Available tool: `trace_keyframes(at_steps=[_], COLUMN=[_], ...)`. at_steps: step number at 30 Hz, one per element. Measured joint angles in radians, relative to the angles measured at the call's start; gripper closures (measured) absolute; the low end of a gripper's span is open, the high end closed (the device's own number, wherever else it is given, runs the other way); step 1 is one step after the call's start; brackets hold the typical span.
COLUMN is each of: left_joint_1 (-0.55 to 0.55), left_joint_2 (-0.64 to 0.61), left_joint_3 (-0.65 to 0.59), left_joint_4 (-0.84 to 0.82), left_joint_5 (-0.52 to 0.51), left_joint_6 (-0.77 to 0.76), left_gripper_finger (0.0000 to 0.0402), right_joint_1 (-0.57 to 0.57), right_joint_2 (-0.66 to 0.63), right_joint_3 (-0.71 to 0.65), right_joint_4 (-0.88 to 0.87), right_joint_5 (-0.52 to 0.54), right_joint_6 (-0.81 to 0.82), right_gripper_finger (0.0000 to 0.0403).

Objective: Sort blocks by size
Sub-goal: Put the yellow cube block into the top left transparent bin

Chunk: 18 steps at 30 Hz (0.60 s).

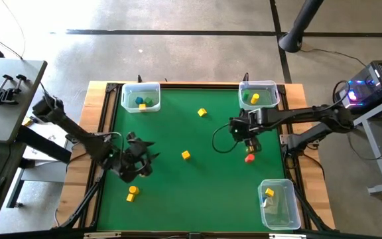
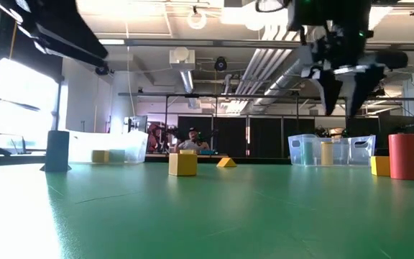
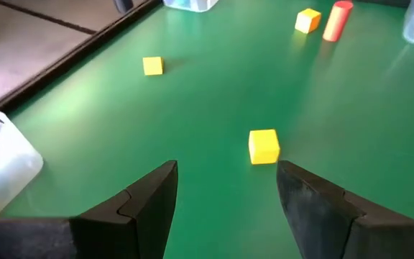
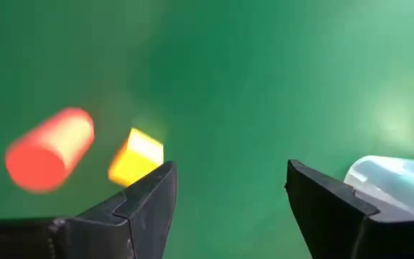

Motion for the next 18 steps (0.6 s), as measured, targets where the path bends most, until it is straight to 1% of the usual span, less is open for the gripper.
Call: trace_keyframes(at_steps=[5,9,14,18], left_joint_1=[-0.046,-0.051,-0.047,-0.047], left_joint_2=[0.004,0.004,0.004,0.004], left_joint_3=[0.000,0.000,0.000,0.000], left_joint_4=[-0.013,-0.013,-0.013,-0.013], left_joint_5=[-0.046,-0.076,-0.103,-0.105], left_joint_6=[-0.035,-0.035,-0.035,-0.035], left_gripper_finger=[0.0177,0.0177,0.0177,0.0177], right_joint_1=[0.005,0.028,0.067,0.101], right_joint_2=[0.000,0.000,0.000,0.000], right_joint_3=[-0.092,-0.157,-0.224,-0.277], right_joint_4=[-0.097,-0.132,-0.035,0.082], right_joint_5=[-0.018,-0.019,-0.079,-0.081], right_joint_6=[-0.135,-0.171,-0.243,-0.317], right_gripper_finger=[0.0151,0.0151,0.0151,0.0151])
